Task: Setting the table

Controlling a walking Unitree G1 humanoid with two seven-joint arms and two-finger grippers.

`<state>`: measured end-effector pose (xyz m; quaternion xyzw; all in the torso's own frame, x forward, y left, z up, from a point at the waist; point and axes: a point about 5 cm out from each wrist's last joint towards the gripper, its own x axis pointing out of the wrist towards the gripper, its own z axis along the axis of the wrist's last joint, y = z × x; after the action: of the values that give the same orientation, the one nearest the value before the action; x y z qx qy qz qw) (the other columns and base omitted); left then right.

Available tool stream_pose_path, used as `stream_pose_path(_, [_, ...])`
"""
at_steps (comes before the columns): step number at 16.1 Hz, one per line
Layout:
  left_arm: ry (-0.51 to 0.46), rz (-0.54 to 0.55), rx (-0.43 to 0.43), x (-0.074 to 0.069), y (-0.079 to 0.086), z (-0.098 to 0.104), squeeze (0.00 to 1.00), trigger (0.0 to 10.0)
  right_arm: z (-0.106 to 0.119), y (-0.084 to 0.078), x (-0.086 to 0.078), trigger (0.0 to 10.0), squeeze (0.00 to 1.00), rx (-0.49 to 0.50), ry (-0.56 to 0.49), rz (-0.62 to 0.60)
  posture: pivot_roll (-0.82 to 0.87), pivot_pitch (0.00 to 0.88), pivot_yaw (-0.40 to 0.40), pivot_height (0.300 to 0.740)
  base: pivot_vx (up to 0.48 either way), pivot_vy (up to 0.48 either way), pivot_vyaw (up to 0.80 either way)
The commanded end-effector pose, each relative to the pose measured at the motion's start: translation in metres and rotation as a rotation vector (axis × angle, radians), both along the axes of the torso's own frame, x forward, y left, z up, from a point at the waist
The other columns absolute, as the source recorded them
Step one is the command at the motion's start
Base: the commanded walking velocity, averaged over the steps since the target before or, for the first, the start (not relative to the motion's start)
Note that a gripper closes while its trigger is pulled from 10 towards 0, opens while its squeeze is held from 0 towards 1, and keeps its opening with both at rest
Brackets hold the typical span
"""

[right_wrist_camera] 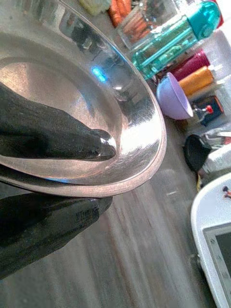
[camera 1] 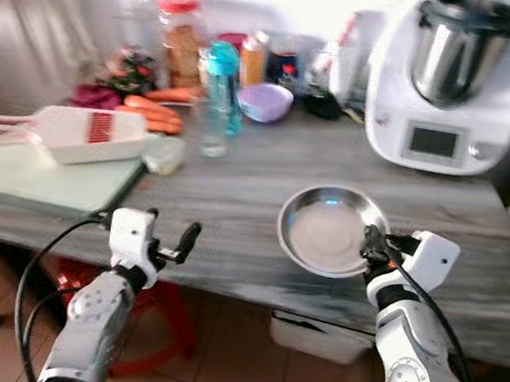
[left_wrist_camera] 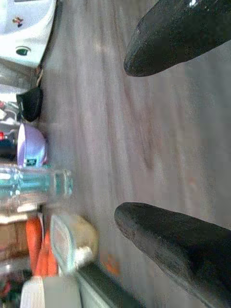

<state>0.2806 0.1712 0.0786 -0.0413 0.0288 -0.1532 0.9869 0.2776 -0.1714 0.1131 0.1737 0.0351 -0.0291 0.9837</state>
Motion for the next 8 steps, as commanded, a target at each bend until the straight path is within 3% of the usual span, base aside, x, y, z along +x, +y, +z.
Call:
stream_pose_path(1, [-0.016,-0.056,0.007,-0.002,-0.001,0.005,0.0,10.0,0.005,0.001,0.005,10.0,0.0,0.007,-0.02,-0.006,-0.01,0.0,0.061,0.74,0.0,0.0,0.0])
stream_pose_path(2, [-0.038,-0.079,0.085,-0.002,-0.002,0.008,0.0,10.0,0.004,0.002,0.008,10.0,0.0,0.007,-0.019,-0.003,-0.01,0.0,0.059,0.74,0.0,0.0,0.0])
stream_pose_path(5, [-0.02,-0.167,0.094,-0.001,-0.006,0.008,0.0,10.0,0.006,0.005,0.015,10.0,0.0,0.015,-0.021,0.007,-0.01,0.0,0.061,0.74,0.0,0.0,0.0])
stream_pose_path(8, [-0.005,-0.329,0.147,-0.013,-0.014,0.005,0.0,10.0,0.011,0.013,0.029,10.0,0.0,0.088,0.0,0.009,-0.01,0.007,0.053,0.74,0.0,0.0,0.0])
